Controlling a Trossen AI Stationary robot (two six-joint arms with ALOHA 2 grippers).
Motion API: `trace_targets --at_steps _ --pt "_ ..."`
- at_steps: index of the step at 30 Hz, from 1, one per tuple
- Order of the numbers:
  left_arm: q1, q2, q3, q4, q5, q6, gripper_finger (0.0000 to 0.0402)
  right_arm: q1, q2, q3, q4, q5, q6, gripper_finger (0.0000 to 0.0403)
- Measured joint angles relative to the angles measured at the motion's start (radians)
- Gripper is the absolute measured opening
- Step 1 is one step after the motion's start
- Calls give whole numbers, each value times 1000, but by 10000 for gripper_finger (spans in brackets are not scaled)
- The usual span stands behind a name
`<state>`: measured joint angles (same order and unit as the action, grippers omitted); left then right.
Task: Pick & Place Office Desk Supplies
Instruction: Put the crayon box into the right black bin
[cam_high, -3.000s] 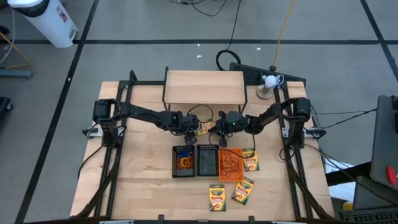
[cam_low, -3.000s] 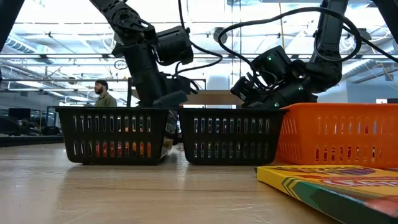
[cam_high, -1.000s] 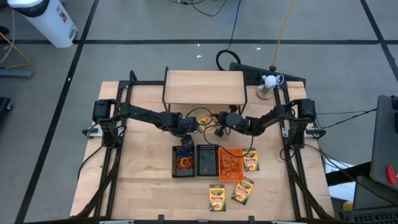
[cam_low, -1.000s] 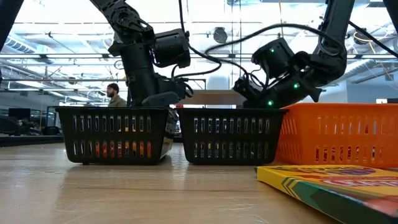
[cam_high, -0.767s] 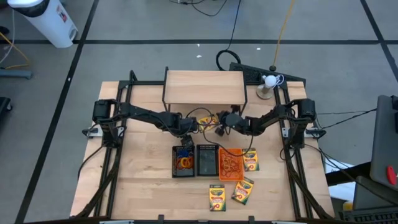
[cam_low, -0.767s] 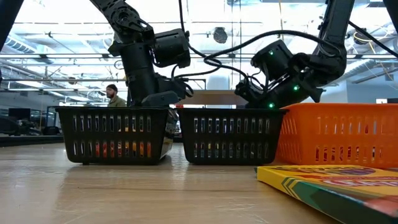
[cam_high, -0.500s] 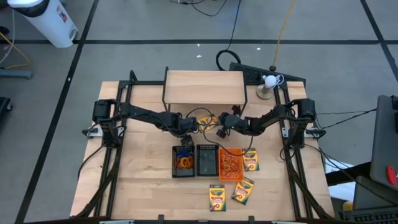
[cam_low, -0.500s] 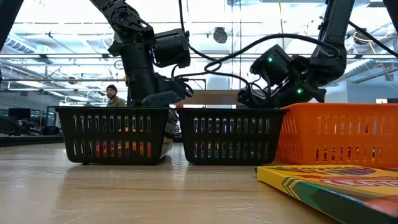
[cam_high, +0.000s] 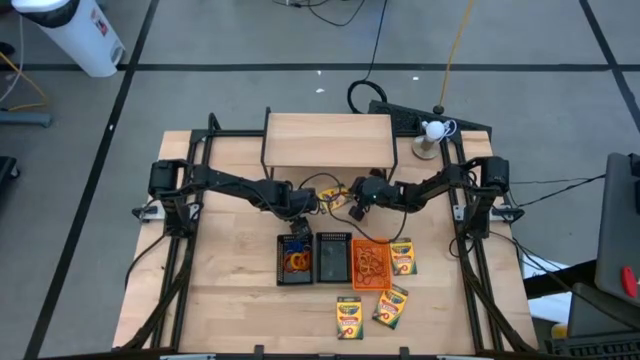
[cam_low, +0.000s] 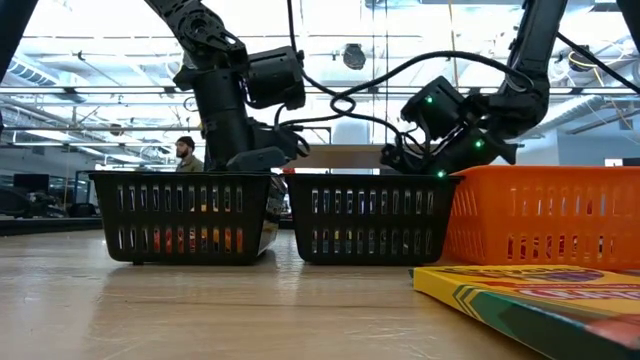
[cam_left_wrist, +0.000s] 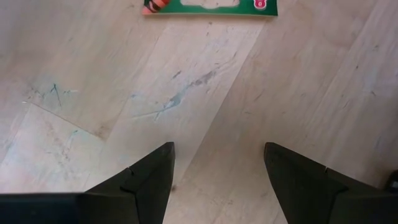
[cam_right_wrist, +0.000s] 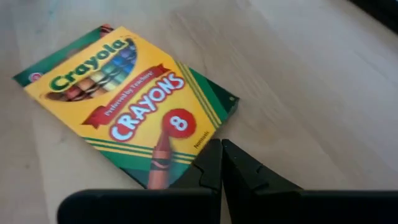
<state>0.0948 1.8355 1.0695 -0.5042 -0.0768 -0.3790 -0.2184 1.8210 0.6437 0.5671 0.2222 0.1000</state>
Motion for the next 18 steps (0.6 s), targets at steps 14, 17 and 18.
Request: trace_targets --at_steps 14,17,18 --pt "3 0 1 -34 -137 8 250 1 4 -2 46 -161 -60 0" --pt "13 0 1 -39 -190 9 250 2 5 -2 52 -182 -60 0" --pt "16 0 1 -35 -193 11 250 2 5 -2 53 -183 -60 0"
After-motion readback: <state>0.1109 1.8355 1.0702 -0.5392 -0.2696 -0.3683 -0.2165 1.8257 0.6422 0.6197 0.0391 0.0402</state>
